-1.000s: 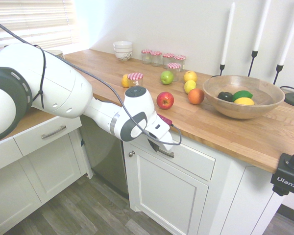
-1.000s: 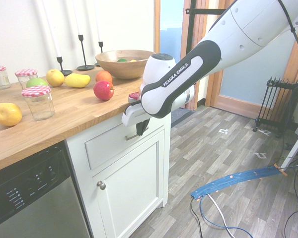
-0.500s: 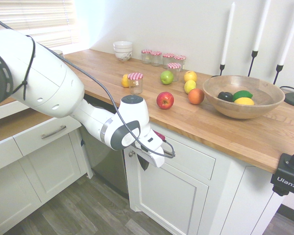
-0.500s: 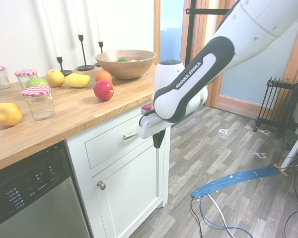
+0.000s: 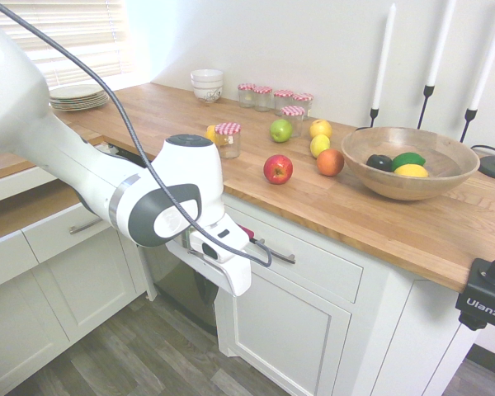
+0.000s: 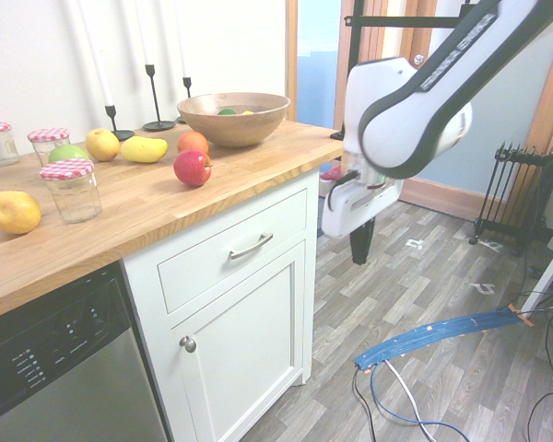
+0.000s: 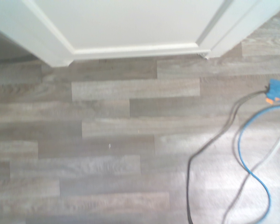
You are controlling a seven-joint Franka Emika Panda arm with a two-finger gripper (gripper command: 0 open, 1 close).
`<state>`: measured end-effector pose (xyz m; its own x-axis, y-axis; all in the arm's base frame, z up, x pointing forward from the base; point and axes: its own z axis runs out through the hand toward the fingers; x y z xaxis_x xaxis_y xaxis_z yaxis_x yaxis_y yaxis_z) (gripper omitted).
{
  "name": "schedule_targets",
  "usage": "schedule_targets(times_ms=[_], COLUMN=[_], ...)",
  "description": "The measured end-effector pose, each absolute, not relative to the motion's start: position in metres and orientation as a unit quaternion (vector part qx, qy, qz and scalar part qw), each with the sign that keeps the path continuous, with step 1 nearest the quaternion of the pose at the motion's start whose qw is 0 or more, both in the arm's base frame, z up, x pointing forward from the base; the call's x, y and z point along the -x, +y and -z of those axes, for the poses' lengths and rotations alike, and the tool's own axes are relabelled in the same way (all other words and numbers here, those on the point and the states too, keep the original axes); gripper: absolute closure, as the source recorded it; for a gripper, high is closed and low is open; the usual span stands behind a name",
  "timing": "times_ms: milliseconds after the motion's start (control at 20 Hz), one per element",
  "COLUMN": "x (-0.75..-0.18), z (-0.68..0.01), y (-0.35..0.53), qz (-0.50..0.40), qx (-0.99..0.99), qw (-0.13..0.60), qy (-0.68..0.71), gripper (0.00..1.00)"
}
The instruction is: Close the drawer
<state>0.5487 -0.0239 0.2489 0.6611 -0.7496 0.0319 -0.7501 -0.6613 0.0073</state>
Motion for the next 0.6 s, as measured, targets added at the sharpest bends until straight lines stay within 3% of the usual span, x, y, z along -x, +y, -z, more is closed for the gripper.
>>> schedule_targets(times_ms=[300, 600], x=[-0.487, -0.473], z=[-0.293, -0.300], y=[-0.040, -0.047], qz=[-0.021, -0.022], qx=[-0.912, -0.911], qw=[0.004, 0.001], qy=[-0.410, -0.412], gripper=[0.00, 0.00])
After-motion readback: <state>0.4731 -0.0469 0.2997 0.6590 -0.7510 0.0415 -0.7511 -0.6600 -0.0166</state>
